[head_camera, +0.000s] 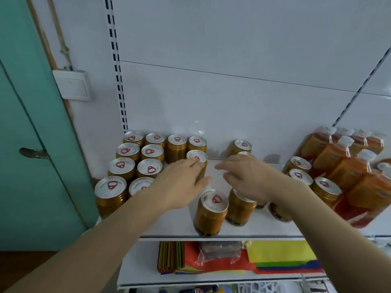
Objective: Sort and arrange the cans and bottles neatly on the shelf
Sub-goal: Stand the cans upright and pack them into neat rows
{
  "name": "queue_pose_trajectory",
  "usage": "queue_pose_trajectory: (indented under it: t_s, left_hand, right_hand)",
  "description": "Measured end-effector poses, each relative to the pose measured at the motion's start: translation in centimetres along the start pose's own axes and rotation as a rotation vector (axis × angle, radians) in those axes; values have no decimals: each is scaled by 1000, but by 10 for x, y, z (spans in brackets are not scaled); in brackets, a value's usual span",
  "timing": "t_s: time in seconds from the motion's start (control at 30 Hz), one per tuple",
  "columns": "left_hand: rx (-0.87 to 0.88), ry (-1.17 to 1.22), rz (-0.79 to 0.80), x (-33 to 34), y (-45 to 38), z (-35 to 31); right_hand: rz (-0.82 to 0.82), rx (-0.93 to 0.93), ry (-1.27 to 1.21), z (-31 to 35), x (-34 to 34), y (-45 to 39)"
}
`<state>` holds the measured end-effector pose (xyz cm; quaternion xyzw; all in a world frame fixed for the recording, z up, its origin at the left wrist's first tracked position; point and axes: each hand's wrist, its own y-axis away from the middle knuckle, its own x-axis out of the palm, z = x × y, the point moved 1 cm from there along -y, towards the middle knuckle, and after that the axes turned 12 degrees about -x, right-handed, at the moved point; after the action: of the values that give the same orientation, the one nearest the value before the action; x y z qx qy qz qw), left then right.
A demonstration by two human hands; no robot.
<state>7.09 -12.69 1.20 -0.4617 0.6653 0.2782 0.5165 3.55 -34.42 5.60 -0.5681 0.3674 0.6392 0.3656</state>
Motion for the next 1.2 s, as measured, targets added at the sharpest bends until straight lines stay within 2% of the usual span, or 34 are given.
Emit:
queue_pose_trajectory:
  t_s: [0.1, 0.17, 0.23, 0.33, 0.43, 0.57, 0.83, 1.07, 1.2]
  left_hand:
    - [32, 88, 116, 2, 11, -10]
    - [56, 21, 222, 5, 18, -15]
    - [61, -37, 252, 9, 22, -19]
    - [24, -51, 199, 9, 26, -20]
    - [7, -162, 101, 2, 27, -13]
    - [-10, -234, 4, -8, 26, 1]
    - [-143, -309, -151, -11, 16, 19]
    - [-204, -294, -204, -9, 4, 26]
    - [-226, -265, -193, -5, 1, 25]
  right_hand:
    - [27, -79, 0, -15, -2, 15]
    - [15, -93, 7, -26, 0, 8]
    - [1, -117, 3, -30, 2, -7]
    - [35, -157, 40, -26, 9, -38]
    - [65, -175, 147, -19, 13, -70]
    - [4, -129, 154, -10, 14, -97]
    - [-83, -163, 105, 4, 23, -126]
    - [-117, -157, 77, 11, 25, -137]
    - [-66, -207, 29, 8, 22, -135]
